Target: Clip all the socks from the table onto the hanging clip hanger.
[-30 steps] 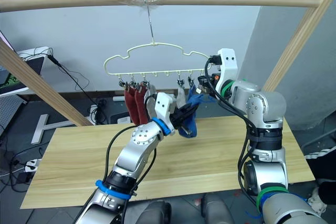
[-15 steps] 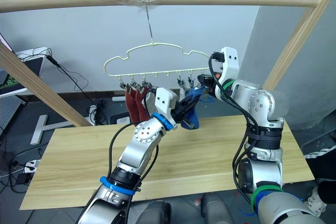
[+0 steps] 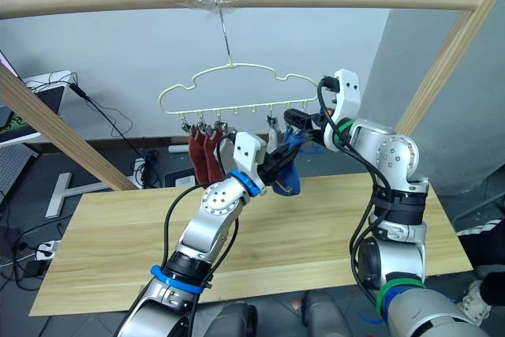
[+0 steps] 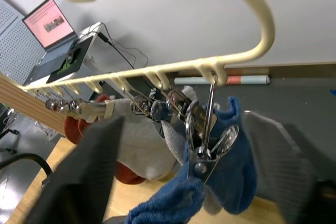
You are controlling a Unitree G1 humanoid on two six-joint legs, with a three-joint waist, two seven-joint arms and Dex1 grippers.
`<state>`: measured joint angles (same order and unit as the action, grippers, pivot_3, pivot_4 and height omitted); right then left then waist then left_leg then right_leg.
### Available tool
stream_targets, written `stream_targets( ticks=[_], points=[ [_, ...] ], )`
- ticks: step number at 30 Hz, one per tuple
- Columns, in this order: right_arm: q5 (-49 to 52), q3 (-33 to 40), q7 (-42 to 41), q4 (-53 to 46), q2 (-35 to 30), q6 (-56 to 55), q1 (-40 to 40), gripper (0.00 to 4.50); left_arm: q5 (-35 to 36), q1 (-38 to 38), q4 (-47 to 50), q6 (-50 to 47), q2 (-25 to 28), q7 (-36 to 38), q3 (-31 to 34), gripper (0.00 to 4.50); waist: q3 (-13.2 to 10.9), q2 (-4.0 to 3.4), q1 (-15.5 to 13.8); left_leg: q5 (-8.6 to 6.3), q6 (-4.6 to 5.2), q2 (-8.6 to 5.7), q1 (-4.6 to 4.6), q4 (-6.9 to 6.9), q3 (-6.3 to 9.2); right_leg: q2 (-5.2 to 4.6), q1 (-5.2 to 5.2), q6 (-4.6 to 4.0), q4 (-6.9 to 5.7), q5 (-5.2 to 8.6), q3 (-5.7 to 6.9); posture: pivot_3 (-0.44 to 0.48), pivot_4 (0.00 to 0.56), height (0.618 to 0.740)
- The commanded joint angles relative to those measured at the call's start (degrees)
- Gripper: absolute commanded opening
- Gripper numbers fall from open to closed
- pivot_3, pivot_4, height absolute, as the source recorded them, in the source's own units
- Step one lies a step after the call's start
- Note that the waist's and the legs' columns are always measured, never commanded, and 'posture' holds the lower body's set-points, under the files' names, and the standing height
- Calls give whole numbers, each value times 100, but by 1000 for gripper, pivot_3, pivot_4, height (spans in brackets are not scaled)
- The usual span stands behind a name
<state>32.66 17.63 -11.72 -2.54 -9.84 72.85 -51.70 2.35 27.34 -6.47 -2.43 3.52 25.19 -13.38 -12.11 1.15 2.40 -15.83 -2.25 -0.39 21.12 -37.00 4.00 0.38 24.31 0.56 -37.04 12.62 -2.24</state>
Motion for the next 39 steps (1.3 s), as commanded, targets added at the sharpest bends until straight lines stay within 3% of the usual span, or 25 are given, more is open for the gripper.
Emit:
stream_targets(
  ticks=[1, 10, 16, 19, 21, 26, 30, 34, 39],
  points=[
    [218, 220, -143, -234, -202, -216, -263, 4476, 294, 66, 116, -164, -192, 152, 12, 0, 0, 0, 0, 0, 0, 0, 2, 0, 0, 0, 0, 0, 1, 0, 0, -46, 183, 740],
    [-33, -760, -1022, -1070, -1042, -1170, 564, 4500, 933, -79, -291, -651, -346, 342, 436, 2637, 1, 0, 30, -1, 1, 4, 1, 0, 0, 4, 1, 24, 1, 14, 0, -49, 172, 740],
    [-139, -967, -1370, -1292, -1394, -1769, 1393, 4500, 821, -328, -368, -580, 203, 559, 596, 4486, 1, 0, 67, 0, 1, 3, -5, -2, -8, 6, 0, 26, -2, 15, -3, -37, 167, 740],
    [-246, -1045, -1574, -1269, -1595, -2102, 1679, 4500, 810, -469, -170, -600, 501, 633, 666, 4486, 0, 0, 60, 0, 1, 3, -6, -4, -6, 6, -1, 26, -2, 15, -4, -32, 167, 740],
    [-473, -1115, -1987, -1258, -1852, -2777, 2133, 4500, 881, -816, 200, -671, 1059, 948, 847, 4486, 2, 2, 63, 0, 1, 4, -8, -4, -10, 7, -1, 27, -2, 16, -5, -23, 165, 740],
    [-824, -1103, -2801, -1011, -2433, -4042, 2986, 4500, 1655, -1694, 1129, -1268, 2595, 1539, 2179, 4486, 0, 1, 86, -1, 0, 28, -13, 6, -14, 8, 5, 25, 0, 16, -10, 0, 160, 740],
    [-851, -940, -3376, -950, -2848, -4659, 3257, 4500, 1662, -2309, 1167, -1376, 3699, 1889, 3023, 4486, 0, 1, 37, 0, -1, 28, -19, 0, -20, 10, 2, 24, 0, 17, -4, 25, 151, 740],
    [-752, -815, -3762, -922, -3053, -4957, 3363, 4500, 1649, -2608, 944, -1256, 4336, 2246, 3452, 4486, 1, 2, -13, 0, 1, 16, -26, -7, -33, 13, -6, 25, 1, 17, -8, 40, 148, 740],
    [-858, -754, -3946, -765, -3331, -5000, 3481, 4500, 1608, -2468, 237, -1247, 4686, 2152, 3901, 4486, 3, 5, -96, 0, 1, 17, -24, -5, -34, 10, -5, 26, 3, 17, -6, 59, 139, 740]
  ],
)
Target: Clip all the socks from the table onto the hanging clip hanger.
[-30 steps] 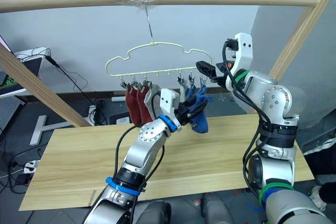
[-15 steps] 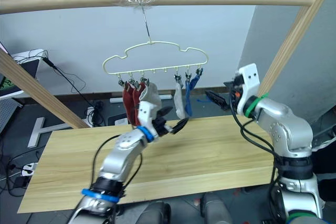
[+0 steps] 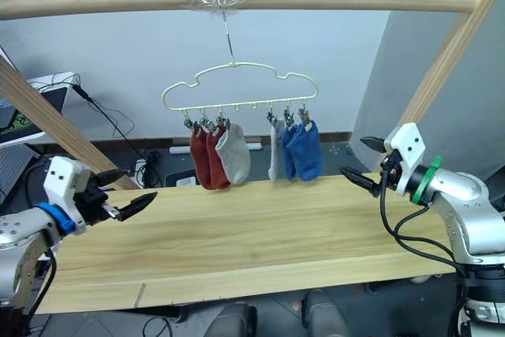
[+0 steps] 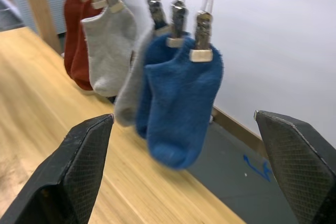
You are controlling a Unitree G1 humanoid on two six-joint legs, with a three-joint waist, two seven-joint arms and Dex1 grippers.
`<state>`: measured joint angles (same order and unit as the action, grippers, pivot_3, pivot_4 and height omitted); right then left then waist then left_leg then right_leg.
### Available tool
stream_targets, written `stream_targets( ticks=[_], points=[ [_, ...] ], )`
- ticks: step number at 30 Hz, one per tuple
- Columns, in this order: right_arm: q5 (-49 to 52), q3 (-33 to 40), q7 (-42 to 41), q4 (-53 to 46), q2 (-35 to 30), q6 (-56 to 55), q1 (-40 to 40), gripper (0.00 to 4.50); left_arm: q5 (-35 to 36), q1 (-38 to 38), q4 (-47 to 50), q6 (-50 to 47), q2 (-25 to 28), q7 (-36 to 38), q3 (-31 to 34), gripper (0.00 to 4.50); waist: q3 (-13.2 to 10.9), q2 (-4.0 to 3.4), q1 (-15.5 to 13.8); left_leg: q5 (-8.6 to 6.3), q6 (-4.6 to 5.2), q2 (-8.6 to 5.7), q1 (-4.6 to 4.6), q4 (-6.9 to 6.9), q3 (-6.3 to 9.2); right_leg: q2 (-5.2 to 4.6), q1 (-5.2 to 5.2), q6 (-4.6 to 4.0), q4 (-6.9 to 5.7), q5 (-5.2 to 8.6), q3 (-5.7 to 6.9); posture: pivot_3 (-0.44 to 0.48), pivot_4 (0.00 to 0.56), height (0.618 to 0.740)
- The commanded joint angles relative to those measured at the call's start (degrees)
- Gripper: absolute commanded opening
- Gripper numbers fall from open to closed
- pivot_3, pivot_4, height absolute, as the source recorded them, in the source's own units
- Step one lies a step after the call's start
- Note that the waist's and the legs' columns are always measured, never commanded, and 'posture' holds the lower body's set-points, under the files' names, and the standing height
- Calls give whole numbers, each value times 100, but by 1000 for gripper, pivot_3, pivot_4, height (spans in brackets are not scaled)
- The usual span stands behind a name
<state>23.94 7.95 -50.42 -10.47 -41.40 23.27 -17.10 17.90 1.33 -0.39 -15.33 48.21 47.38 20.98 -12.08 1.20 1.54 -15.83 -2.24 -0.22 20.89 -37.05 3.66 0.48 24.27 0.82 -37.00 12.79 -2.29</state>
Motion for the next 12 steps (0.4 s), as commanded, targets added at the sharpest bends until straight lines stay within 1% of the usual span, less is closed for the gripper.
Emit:
stream_targets(
  ticks=[1, 3, 7, 9, 12],
  points=[
    [56, 257, -30, 47, -167, 4, 6, 4500, 68, 157, -490, 64, 251, -58, 532, 4486, 2, 3, -12, 0, 0, 0, 2, 0, 2, -4, 1, 0, 0, 0, 2, 59, 139, 740],
    [74, 262, 66, 85, -102, -8, -64, 4500, 60, 203, -636, 140, 249, -61, 541, 4486, 4, 6, -15, 0, 0, 6, 3, 2, 2, -12, 4, -1, 0, 0, 2, 60, 129, 740],
    [89, 250, 83, 14, -58, -16, 69, 4500, 66, 19, -528, 76, 58, -217, 606, 4486, 6, 7, -24, 0, -1, 4, 2, 3, 1, -23, 4, -1, -2, -1, 0, 59, 124, 740],
    [84, 267, 110, 52, -47, -11, 49, 4500, 53, -5, -527, 132, 41, -233, 607, 4486, 10, 13, -29, 0, -1, 2, 2, 2, 0, -31, 4, -1, -2, -1, -2, 65, 112, 740],
    [87, 294, 153, 117, -36, -1, 13, 4500, 212, 26, -456, 71, -33, -217, 676, 4486, 19, 25, -39, 0, -1, 2, 2, 1, 5, -34, 4, -2, -6, -2, -1, 70, 109, 740]
  ],
)
